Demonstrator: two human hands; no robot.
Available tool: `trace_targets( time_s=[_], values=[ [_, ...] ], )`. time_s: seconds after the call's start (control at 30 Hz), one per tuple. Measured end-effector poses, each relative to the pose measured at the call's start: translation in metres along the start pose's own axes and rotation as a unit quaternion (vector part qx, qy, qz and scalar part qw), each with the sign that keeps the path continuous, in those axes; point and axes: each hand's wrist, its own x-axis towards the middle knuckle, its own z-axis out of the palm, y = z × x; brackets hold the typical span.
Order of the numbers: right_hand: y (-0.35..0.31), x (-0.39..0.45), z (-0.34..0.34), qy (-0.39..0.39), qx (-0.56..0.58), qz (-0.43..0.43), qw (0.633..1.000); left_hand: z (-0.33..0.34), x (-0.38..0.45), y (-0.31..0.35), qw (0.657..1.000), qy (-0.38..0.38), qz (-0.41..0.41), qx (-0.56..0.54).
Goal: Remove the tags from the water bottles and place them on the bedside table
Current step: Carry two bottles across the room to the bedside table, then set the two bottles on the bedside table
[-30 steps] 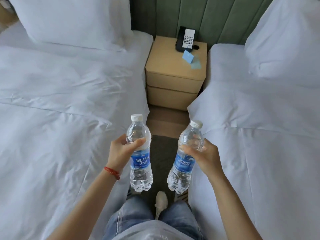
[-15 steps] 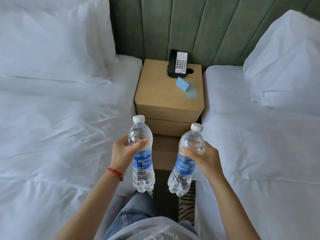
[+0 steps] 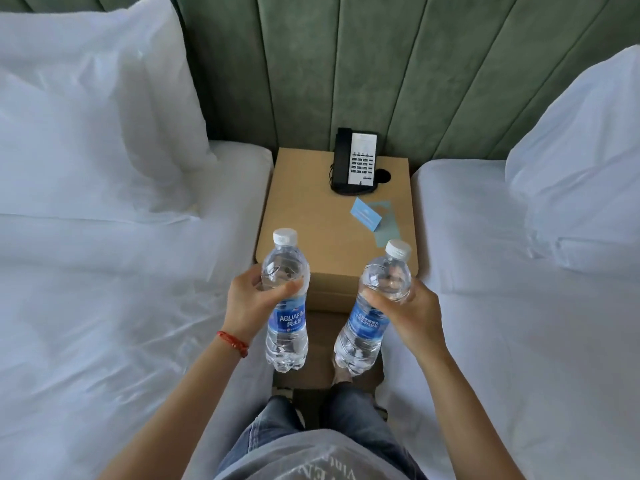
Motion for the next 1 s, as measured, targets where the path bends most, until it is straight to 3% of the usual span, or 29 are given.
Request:
trace_targets(
  time_s=[0.5, 1.0],
  values=[
    [-0.022, 0.191, -0.005, -0.066, -0.017, -0.015, 0.998, 0.061, 0.158, 0.022, 0.999, 0.035, -0.012, 0.026],
    [-0.006, 0.282, 0.061, -0.004, -0.054, 0.036, 0.998, 0.05, 0.295, -0.026, 0.99, -0.024, -0.052, 0.131]
  ],
)
